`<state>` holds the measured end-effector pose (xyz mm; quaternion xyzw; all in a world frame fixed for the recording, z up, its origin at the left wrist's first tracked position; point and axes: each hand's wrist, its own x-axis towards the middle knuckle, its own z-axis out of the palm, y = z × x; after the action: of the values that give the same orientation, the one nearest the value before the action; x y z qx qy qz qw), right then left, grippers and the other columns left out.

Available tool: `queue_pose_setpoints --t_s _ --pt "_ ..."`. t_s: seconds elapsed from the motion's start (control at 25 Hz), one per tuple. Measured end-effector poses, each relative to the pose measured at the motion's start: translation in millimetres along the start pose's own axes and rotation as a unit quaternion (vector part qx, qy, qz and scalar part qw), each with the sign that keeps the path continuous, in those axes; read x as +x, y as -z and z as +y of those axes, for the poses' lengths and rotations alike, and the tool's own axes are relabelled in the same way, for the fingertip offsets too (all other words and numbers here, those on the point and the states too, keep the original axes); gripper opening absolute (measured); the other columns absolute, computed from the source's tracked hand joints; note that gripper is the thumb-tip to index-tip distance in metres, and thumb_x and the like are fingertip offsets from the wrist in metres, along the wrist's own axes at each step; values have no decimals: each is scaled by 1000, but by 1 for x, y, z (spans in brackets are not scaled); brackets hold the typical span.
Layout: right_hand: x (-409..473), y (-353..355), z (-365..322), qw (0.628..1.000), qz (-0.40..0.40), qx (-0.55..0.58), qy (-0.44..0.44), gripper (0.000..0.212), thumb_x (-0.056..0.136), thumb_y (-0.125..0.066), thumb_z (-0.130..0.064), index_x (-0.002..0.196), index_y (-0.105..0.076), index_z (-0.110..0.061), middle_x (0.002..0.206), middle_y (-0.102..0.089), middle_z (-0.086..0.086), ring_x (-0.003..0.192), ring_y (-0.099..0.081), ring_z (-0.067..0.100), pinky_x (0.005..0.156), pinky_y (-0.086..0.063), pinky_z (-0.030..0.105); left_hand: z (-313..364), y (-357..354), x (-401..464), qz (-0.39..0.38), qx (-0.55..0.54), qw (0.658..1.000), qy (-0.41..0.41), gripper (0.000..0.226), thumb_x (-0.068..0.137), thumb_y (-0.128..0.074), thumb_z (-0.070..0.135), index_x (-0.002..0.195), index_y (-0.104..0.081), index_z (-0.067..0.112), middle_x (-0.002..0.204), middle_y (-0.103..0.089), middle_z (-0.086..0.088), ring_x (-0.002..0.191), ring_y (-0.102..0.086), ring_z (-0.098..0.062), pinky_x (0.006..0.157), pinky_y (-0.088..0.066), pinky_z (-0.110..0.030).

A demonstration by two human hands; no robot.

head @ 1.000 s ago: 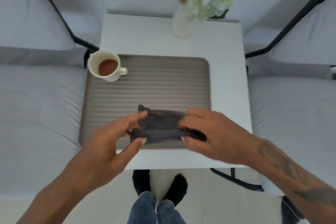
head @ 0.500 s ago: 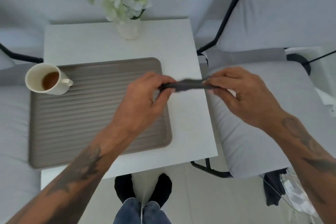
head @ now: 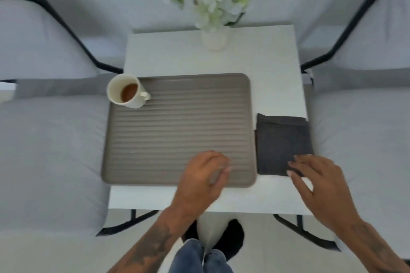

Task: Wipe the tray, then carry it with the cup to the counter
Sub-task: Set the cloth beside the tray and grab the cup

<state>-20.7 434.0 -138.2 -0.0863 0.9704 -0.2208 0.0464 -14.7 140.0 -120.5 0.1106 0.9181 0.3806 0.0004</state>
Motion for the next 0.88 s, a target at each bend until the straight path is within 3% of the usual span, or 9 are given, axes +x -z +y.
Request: queue_pose_setpoints --t_s 0.12,0.24,0.28,0.4,0.52,0.6,0.72,0.8,0.88 --pt "57 6 -77 976 -6 212 -41 33 94 -55 -38 113 -71 -16 115 -64 -2 108 -61 11 94 -48 26 -39 89 -7 138 1 981 137 10 90 -69 15 98 -73 17 99 -72 5 93 -65 1 86 -52 -24" --pt "133 -16 -183 930 -32 364 -20 22 93 -65 -24 113 -71 -16 114 -64 1 101 -60 -9 85 -45 7 -93 173 12 187 4 958 216 14 90 -70 17 103 -71 21 101 -71 1 87 -64 7 78 -51 -10" --pt "157 -28 -213 927 -47 373 -12 22 93 -65 -24 113 -71 -18 114 -63 1 100 -59 -10 84 -46 8 -110 190 23 199 1 952 232 16 90 -69 20 106 -71 21 104 -70 0 87 -64 7 76 -50 -7" --pt "207 -76 -269 935 -96 342 -16 22 92 -64 -33 113 -69 -32 119 -60 -1 115 -56 9 100 -48 34 -161 205 56 187 -24 949 253 23 90 -69 28 113 -70 25 114 -65 -1 96 -66 -6 73 -50 -5" --pt "231 -110 -291 930 -119 342 -57 20 91 -63 -38 111 -68 -38 124 -58 -2 119 -53 14 104 -45 41 -198 191 75 128 -57 959 246 27 91 -68 30 118 -70 29 121 -61 -1 101 -66 -17 80 -51 -13" --pt "238 -121 -292 931 -120 337 -68 19 92 -62 -38 109 -68 -40 126 -58 -2 117 -54 16 103 -46 40 -210 180 81 99 -78 964 234 29 92 -66 28 121 -68 30 123 -60 2 99 -66 -15 87 -51 -19" --pt "242 -136 -291 922 -112 361 -80 15 90 -63 -37 103 -67 -44 122 -62 -3 108 -60 16 97 -52 43 -218 170 82 84 -134 956 246 32 94 -64 28 126 -66 29 121 -65 5 98 -67 -13 86 -51 -16" --pt "242 -143 -292 909 -104 394 -87 15 89 -63 -35 99 -67 -45 117 -66 -3 105 -63 18 93 -56 46 -218 167 82 94 -174 944 263 35 95 -63 26 129 -64 25 112 -69 7 93 -67 -1 87 -54 -19" --pt "240 -147 -294 903 -83 409 -103 16 89 -63 -32 100 -68 -43 112 -70 -4 102 -66 19 91 -57 45 -212 166 83 106 -180 939 272 36 95 -62 23 131 -63 22 99 -69 11 81 -64 13 79 -53 -12"
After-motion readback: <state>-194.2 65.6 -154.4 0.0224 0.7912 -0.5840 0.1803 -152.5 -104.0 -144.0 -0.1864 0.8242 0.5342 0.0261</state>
